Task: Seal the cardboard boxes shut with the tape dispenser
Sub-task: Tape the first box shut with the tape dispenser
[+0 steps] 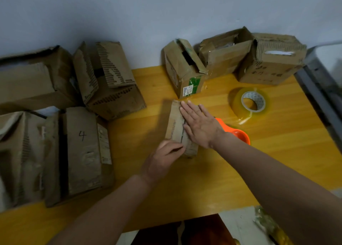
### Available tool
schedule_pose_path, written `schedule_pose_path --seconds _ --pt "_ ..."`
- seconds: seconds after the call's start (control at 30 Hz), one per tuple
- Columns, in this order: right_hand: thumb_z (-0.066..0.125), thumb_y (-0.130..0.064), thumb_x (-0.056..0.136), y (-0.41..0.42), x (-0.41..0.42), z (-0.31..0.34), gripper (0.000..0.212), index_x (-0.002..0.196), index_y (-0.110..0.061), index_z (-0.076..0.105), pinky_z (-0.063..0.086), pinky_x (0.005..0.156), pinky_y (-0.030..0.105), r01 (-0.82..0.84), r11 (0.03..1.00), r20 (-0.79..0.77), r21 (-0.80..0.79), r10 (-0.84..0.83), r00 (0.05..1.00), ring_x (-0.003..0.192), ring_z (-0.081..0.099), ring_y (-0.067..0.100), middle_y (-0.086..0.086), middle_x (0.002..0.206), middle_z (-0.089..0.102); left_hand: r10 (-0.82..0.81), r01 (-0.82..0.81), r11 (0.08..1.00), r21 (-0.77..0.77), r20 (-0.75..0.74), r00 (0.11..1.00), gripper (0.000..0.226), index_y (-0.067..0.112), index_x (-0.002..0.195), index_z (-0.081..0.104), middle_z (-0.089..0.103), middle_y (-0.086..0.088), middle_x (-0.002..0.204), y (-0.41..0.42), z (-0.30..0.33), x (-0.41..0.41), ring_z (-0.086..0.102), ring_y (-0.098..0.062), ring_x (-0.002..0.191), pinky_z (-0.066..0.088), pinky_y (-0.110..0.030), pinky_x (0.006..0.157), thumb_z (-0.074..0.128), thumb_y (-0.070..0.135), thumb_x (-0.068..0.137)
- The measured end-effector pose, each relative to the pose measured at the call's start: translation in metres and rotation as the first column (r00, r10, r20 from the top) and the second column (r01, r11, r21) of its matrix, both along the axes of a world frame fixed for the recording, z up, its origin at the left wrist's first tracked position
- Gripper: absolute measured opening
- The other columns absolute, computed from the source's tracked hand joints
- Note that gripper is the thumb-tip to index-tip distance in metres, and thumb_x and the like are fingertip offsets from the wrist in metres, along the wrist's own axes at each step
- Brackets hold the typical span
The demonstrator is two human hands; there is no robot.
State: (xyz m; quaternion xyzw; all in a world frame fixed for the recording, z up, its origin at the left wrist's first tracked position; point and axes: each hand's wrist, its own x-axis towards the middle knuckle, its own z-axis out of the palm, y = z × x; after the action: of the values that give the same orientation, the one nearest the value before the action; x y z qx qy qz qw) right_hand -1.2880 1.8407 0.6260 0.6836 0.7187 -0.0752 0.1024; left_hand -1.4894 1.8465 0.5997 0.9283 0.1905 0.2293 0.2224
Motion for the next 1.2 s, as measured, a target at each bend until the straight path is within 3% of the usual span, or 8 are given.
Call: schedule_pose_path --seconds 0.23,0.33,0.47,0.63,0.87,0.97,1.07,1.2 --pt "0.029 -0.034 0.103 -0.05 -0.035 -0.001 0.057 0.152 -0.006 0.015 -0.008 0.12 0.031 -0.033 0.995 -0.314 0.089 0.06 0.947 0.148 0.001 0.021 0.011 0.159 0.005 0.291 -0.301 0.926 -0.227 -0.079 0.954 0.034 0.004 0.077 0.055 0.058 -0.007 0.081 0.012 0.003 0.001 0.054 -0.021 0.086 0.045 -0.028 0.079 0.082 0.023 0.068" --pt "0.055 -0.021 0.096 -0.075 -0.046 0.003 0.049 0.14 -0.003 0.044 0.017 0.118 0.041 -0.043 0.98 -0.441 0.195 0.127 0.888 0.141 0.032 0.027 0.013 0.149 0.037 0.346 -0.36 0.893 -0.27 -0.099 0.933 0.041 0.008 0.082 0.052 0.055 0.0 0.082 0.01 0.005 0.004 0.051 -0.014 0.079 0.045 -0.024 0.066 0.087 0.021 0.063" --pt "0.078 -0.004 0.075 -0.079 -0.051 0.005 0.026 0.099 0.002 0.074 0.057 0.081 0.047 0.063 0.916 -0.488 0.395 0.151 0.86 0.097 0.068 0.037 0.02 0.105 0.071 0.324 -0.333 0.916 -0.222 -0.08 0.943 0.039 0.006 0.074 0.056 0.057 -0.001 0.072 0.008 0.013 0.003 0.046 -0.009 0.069 0.037 -0.013 0.057 0.09 0.011 0.057" --pt "0.07 0.001 0.081 -0.068 -0.057 0.009 0.014 0.068 0.005 0.067 0.051 0.052 0.041 0.162 0.871 -0.549 0.464 0.139 0.824 0.067 0.058 0.035 0.019 0.072 0.059 0.197 -0.2 0.973 -0.113 -0.036 0.98 0.02 0.003 0.07 0.073 0.059 -0.009 0.067 0.012 0.02 -0.001 0.047 -0.014 0.071 0.031 -0.012 0.063 0.087 -0.001 0.056" --pt "0.065 -0.013 0.088 -0.088 -0.037 0.013 0.018 0.102 -0.002 0.069 0.051 0.083 0.04 0.189 0.908 -0.553 0.374 0.055 0.831 0.096 0.06 0.032 0.014 0.099 0.062 0.24 -0.284 0.939 -0.195 -0.22 0.946 0.026 0.007 0.093 0.074 0.061 -0.008 0.092 -0.001 0.034 0.004 0.054 -0.025 0.091 0.053 -0.038 0.073 0.081 0.003 0.069" --pt "0.064 -0.016 0.089 -0.107 -0.009 0.001 0.024 0.109 -0.002 0.064 0.044 0.09 0.039 0.521 0.791 -0.555 0.32 -0.289 0.78 0.103 0.054 0.034 0.016 0.107 0.058 0.344 -0.4 0.884 -0.242 -0.243 0.907 0.046 0.017 0.122 0.062 0.053 0.007 0.117 -0.006 0.037 0.001 0.042 -0.007 0.11 0.043 -0.025 0.094 0.074 0.009 0.078" --pt "0.057 -0.031 0.093 -0.111 0.016 -0.016 0.043 0.125 -0.004 0.05 0.031 0.101 0.036 0.701 0.709 -0.285 0.073 -0.659 0.696 0.117 0.042 0.032 0.016 0.124 0.05 0.404 -0.471 0.847 -0.247 -0.277 0.872 0.045 0.022 0.128 0.058 0.05 0.01 0.12 -0.009 0.043 0.005 0.037 -0.002 0.109 0.037 -0.02 0.094 0.068 0.011 0.085" --pt "0.051 -0.036 0.095 -0.106 0.029 -0.036 0.047 0.134 -0.01 0.041 0.023 0.11 0.034 0.657 0.751 -0.121 -0.067 -0.66 0.742 0.12 0.048 0.027 0.011 0.126 0.057 0.403 -0.507 0.796 -0.331 -0.335 0.851 0.046 0.03 0.13 0.054 0.047 0.017 0.116 -0.014 0.045 0.012 0.039 0.001 0.109 0.033 -0.011 0.088 0.065 0.015 0.088"
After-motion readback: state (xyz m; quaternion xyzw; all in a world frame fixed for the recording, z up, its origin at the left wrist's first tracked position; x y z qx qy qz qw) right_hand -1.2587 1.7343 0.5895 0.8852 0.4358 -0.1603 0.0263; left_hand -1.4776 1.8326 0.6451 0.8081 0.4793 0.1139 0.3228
